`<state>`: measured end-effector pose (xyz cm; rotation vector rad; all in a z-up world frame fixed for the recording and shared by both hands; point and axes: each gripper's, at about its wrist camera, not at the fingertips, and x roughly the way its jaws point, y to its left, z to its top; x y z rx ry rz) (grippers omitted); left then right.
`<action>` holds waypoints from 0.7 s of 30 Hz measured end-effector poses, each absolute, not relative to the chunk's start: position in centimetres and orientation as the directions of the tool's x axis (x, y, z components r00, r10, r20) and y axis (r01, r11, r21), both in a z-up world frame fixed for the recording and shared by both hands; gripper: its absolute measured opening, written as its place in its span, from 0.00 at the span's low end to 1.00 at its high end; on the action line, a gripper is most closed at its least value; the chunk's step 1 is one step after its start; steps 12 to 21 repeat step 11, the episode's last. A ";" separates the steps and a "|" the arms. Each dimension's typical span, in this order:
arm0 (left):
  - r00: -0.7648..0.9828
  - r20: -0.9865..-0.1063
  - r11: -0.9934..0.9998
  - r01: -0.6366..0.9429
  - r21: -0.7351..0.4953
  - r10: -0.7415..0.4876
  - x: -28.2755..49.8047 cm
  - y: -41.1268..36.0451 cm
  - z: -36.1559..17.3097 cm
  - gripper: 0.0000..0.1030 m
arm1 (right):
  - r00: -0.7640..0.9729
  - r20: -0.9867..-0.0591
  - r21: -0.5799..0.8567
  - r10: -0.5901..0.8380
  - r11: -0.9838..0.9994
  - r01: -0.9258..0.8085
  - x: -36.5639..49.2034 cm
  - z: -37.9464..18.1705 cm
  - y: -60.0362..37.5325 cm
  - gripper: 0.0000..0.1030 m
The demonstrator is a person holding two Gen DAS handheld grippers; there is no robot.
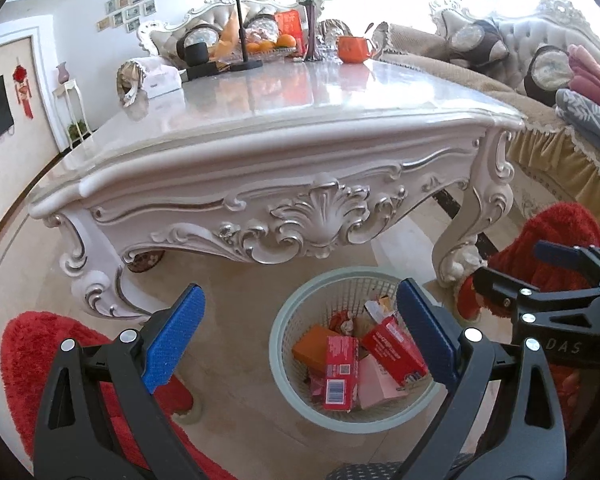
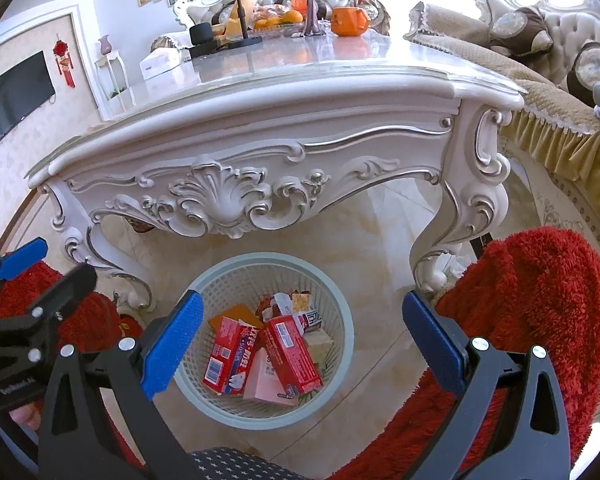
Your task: Collect trash
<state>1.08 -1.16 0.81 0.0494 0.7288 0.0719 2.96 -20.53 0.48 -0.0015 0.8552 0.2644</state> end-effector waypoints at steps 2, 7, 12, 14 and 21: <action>0.742 -0.665 0.996 -0.049 0.071 0.084 1.1 -1.1 0.8 0.91 | 0.626 -0.745 0.105 0.231 0.967 -0.231 3.0 0.5 -20.6 0.93; 0.694 -0.719 0.999 0.008 -0.036 -0.031 1.7 -0.7 0.1 0.91 | 0.627 -0.743 0.105 0.232 0.967 -0.233 3.0 0.5 -20.6 0.93; 0.695 -0.719 1.000 -0.008 0.000 0.005 1.5 -1.1 -0.2 0.91 | 0.626 -0.744 0.106 0.231 0.967 -0.231 3.0 0.5 -20.6 0.93; 0.695 -0.719 1.000 -0.008 0.000 0.005 1.5 -1.1 -0.2 0.91 | 0.626 -0.744 0.106 0.231 0.967 -0.231 3.0 0.5 -20.6 0.93; 0.695 -0.719 1.000 -0.008 0.000 0.005 1.5 -1.1 -0.2 0.91 | 0.626 -0.744 0.106 0.231 0.967 -0.231 3.0 0.5 -20.6 0.93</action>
